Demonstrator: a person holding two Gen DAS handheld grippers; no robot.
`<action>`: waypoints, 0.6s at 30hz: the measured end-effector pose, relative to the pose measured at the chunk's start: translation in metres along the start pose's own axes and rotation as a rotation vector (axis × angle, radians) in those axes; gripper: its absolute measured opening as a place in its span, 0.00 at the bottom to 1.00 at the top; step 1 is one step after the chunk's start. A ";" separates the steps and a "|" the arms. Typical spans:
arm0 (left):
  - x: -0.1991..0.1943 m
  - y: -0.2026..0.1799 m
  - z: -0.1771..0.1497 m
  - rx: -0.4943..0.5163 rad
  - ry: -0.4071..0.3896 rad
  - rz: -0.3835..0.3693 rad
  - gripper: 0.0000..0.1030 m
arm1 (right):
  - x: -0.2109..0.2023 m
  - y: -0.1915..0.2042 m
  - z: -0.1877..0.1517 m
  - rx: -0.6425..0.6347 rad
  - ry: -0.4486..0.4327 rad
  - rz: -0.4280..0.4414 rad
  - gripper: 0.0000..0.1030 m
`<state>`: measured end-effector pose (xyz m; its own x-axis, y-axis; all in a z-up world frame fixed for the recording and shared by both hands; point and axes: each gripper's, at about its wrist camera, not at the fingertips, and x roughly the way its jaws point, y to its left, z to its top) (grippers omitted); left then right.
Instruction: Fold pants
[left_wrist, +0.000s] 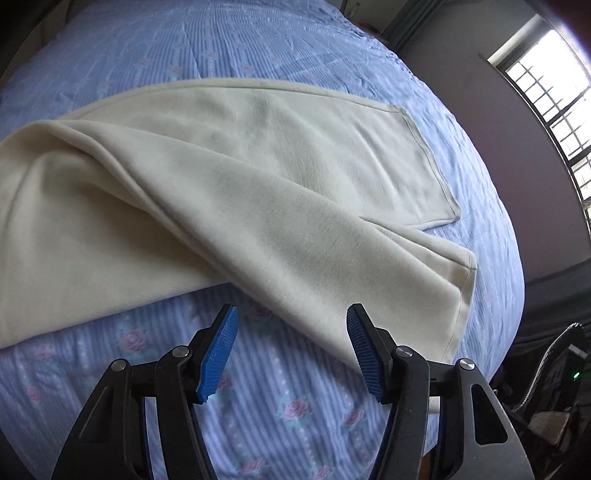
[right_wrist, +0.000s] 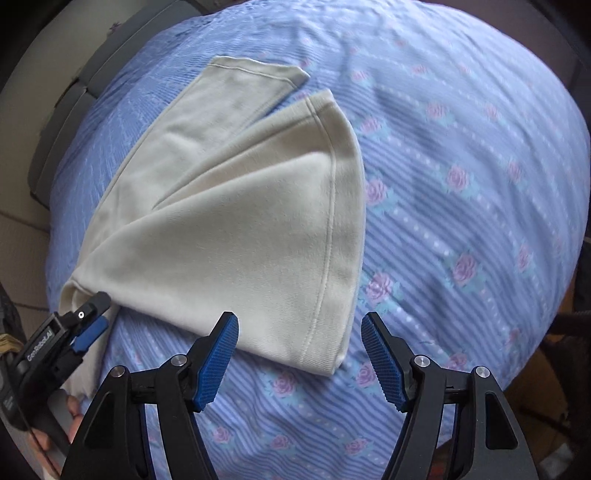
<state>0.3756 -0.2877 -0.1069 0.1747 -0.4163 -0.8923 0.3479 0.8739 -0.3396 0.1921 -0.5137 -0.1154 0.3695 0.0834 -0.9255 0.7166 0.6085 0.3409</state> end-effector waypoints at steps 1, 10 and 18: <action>0.004 -0.002 0.002 0.002 0.003 -0.003 0.58 | 0.006 -0.002 -0.002 0.011 0.014 0.008 0.68; 0.044 -0.001 0.014 -0.008 0.076 0.031 0.25 | 0.046 -0.013 -0.003 0.087 0.081 -0.007 0.12; -0.024 -0.029 0.038 0.081 -0.001 -0.031 0.08 | -0.054 0.019 0.043 0.059 -0.088 0.166 0.05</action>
<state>0.3962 -0.3122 -0.0646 0.1631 -0.4434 -0.8814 0.4263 0.8373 -0.3424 0.2115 -0.5402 -0.0521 0.5339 0.1081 -0.8386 0.6740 0.5445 0.4993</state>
